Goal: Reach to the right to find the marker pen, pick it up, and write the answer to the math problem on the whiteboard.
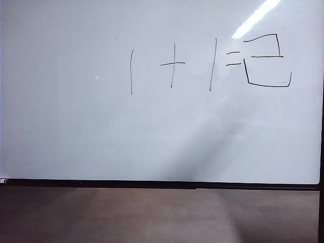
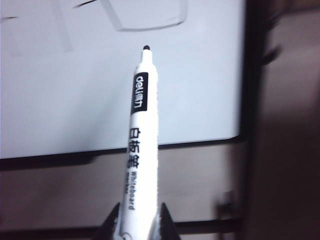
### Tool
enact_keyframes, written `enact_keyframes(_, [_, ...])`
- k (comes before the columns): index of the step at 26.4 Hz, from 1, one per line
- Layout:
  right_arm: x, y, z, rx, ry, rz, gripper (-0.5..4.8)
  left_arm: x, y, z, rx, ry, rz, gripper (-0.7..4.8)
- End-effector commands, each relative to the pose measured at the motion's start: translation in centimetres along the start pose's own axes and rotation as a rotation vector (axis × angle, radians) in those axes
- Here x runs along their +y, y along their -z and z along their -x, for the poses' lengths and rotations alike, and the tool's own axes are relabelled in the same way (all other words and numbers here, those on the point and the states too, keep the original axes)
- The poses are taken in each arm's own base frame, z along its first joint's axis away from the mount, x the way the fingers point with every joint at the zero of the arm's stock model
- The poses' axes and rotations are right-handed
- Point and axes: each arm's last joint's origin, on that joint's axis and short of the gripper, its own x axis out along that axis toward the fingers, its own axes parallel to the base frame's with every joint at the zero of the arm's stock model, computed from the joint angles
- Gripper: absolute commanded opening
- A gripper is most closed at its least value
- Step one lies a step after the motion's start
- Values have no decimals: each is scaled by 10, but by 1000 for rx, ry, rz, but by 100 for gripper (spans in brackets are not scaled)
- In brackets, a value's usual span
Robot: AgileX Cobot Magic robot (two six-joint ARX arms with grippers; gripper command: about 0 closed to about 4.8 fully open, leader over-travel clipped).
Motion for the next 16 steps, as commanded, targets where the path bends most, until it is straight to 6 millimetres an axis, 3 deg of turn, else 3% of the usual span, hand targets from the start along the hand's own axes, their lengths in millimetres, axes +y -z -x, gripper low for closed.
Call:
enact_keyframes(1, [-7, 8, -10, -78, 132, 36, -1, 0, -1, 0, -8, 1, -4, -4])
enact_keyframes(10, [-9, 35, -28, -189, 57, 53, -1, 0, -1, 0, -8, 1, -4, -4])
enact_keyframes(16, [-5, 38, -29, -179, 75, 56, -1, 0, -1, 0, -8, 1, -4, -5])
